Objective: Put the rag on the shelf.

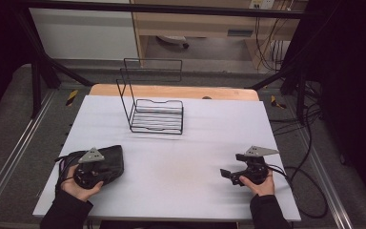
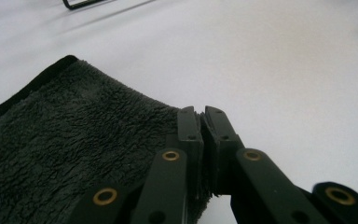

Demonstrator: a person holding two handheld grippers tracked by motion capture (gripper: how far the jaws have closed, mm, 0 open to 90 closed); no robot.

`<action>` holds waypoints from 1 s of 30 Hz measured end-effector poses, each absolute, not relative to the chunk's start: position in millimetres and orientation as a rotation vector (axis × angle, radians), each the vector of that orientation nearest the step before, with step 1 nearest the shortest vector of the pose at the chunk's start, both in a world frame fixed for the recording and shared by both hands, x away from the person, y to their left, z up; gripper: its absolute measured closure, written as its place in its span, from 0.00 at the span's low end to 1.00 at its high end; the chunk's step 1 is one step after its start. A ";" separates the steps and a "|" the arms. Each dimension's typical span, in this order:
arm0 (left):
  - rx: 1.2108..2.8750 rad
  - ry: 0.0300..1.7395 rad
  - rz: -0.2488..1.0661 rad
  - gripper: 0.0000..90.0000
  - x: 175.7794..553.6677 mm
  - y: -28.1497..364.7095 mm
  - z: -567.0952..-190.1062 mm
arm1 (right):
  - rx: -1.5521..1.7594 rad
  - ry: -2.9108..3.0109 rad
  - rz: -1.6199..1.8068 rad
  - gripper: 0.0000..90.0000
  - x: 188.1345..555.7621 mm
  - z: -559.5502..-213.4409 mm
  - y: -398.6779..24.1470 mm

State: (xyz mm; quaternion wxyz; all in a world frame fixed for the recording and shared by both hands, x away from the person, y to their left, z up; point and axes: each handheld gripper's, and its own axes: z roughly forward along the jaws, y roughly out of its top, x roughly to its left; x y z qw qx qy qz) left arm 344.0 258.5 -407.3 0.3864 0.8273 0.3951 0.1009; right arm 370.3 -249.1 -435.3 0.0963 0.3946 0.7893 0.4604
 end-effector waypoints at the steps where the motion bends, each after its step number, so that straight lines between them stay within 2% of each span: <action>1: 2.109 1.002 0.258 0.95 344.5 256.5 -406.4 | 1.169 2.339 1.363 0.03 370.3 -435.4 -249.0; 18: 2.096 0.960 0.264 0.95 353.3 215.4 -395.8 | 1.170 2.352 1.355 0.03 371.8 -437.1 -247.6; 30: 2.123 0.893 0.250 0.95 352.8 164.4 -388.2 | 1.171 2.351 1.356 0.03 371.6 -436.9 -247.7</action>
